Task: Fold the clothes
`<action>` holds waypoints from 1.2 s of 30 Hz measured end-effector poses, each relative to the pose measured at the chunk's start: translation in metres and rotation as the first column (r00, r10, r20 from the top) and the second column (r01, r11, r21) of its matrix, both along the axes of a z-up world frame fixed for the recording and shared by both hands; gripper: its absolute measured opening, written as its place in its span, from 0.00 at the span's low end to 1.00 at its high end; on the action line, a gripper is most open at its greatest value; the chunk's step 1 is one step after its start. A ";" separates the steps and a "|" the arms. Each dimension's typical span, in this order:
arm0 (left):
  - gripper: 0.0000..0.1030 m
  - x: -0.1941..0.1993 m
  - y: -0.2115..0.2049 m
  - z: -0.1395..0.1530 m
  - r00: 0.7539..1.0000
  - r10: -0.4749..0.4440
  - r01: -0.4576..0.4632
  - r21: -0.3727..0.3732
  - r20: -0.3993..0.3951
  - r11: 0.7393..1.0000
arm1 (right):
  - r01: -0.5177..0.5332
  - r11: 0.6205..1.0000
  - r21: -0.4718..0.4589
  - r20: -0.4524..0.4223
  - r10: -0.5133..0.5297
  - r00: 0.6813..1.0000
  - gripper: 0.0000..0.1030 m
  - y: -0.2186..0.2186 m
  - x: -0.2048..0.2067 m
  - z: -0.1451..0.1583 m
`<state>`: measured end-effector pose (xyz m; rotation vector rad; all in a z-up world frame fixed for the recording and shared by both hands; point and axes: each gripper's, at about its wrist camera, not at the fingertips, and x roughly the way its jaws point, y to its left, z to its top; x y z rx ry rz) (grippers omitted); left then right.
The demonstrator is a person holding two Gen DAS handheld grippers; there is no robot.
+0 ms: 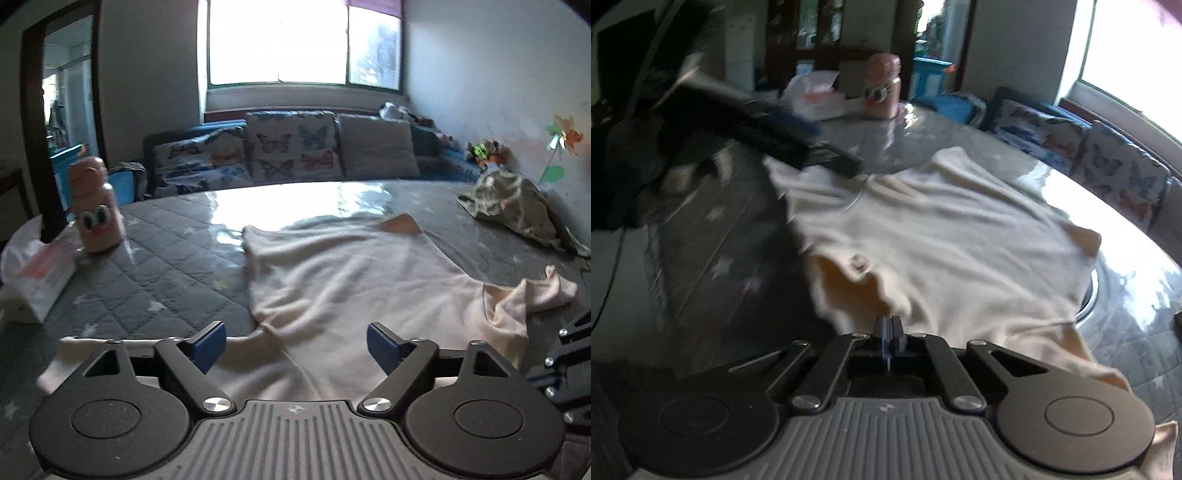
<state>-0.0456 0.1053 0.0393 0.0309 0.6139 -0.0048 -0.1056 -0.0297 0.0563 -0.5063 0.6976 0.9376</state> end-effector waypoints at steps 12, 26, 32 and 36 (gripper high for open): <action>0.63 -0.012 -0.047 -0.037 0.981 -0.182 0.190 0.155 -0.067 0.969 | 0.120 0.988 0.098 -0.003 -0.120 0.993 0.11 0.004 0.037 0.013; 0.64 0.000 -0.038 -0.007 0.982 -0.188 0.188 0.083 0.002 0.979 | 0.077 0.992 0.097 -0.094 -0.067 0.993 0.16 -0.009 0.016 -0.003; 0.64 0.028 -0.056 -0.027 0.979 -0.197 0.200 0.049 -0.045 0.979 | 0.218 0.966 0.140 -0.093 -0.207 0.974 0.27 -0.029 0.032 0.001; 0.64 0.023 -0.073 -0.041 0.966 -0.248 0.253 0.081 -0.073 0.964 | 0.236 0.966 0.108 -0.128 -0.222 0.967 0.27 -0.039 0.030 -0.011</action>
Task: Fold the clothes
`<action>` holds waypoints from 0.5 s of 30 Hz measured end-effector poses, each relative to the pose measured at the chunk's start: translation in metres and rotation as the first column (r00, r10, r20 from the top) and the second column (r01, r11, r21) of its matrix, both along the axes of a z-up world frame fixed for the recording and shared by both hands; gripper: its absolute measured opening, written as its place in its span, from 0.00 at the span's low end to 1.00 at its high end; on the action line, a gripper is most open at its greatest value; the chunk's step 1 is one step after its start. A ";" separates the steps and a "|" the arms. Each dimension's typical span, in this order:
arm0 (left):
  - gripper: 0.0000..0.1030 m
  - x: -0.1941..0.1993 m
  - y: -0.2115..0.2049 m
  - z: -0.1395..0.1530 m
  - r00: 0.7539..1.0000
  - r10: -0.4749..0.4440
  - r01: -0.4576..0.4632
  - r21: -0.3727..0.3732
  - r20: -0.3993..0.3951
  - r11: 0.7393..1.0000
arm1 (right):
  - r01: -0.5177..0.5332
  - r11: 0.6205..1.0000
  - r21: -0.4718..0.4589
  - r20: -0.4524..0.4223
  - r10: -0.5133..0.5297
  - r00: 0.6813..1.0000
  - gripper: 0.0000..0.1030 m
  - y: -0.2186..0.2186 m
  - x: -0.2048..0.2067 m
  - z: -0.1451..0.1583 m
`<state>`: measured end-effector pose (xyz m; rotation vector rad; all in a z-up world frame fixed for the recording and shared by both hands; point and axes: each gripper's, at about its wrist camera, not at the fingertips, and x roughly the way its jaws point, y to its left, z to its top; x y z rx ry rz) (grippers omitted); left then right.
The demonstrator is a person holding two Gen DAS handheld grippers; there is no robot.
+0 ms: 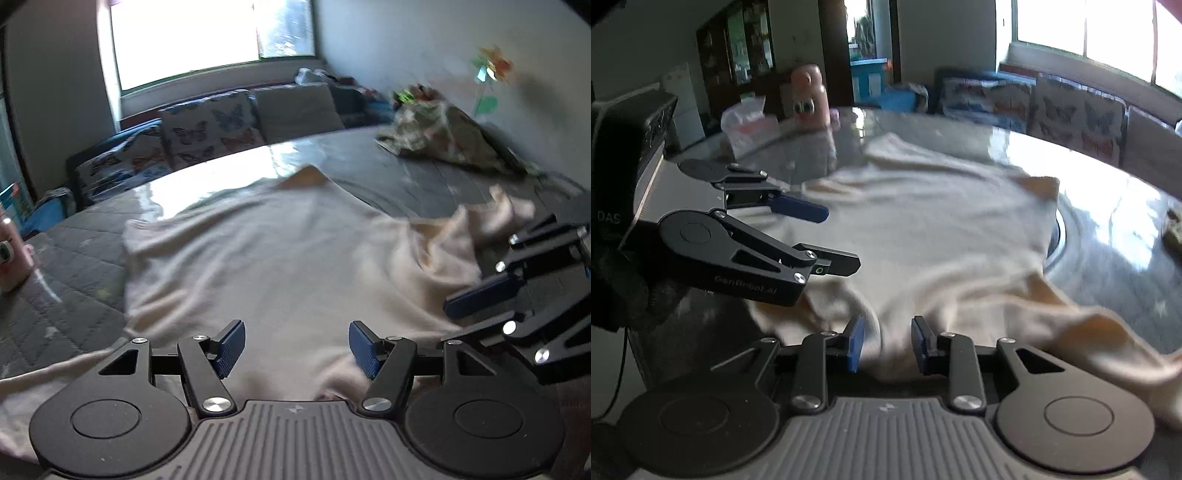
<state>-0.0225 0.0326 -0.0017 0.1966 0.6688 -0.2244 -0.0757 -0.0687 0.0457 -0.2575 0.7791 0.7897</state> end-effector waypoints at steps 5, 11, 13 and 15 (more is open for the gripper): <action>0.64 -0.004 -0.003 0.003 0.999 -0.018 0.017 0.024 0.026 1.000 | 0.039 0.998 0.039 0.003 -0.039 0.999 0.34 -0.026 -0.007 0.011; 0.67 0.005 -0.009 0.015 0.999 -0.017 0.017 0.001 0.051 1.000 | 0.295 0.954 0.061 0.058 -0.298 0.953 0.34 -0.080 0.020 0.028; 0.67 0.006 -0.016 0.013 0.998 -0.034 0.034 0.004 0.046 0.999 | 0.420 0.905 0.068 0.052 -0.424 0.904 0.34 -0.103 0.037 0.027; 0.67 0.005 -0.023 0.009 0.998 -0.058 0.058 0.006 0.036 0.998 | 0.515 0.853 0.080 0.036 -0.519 0.854 0.34 -0.125 0.052 0.024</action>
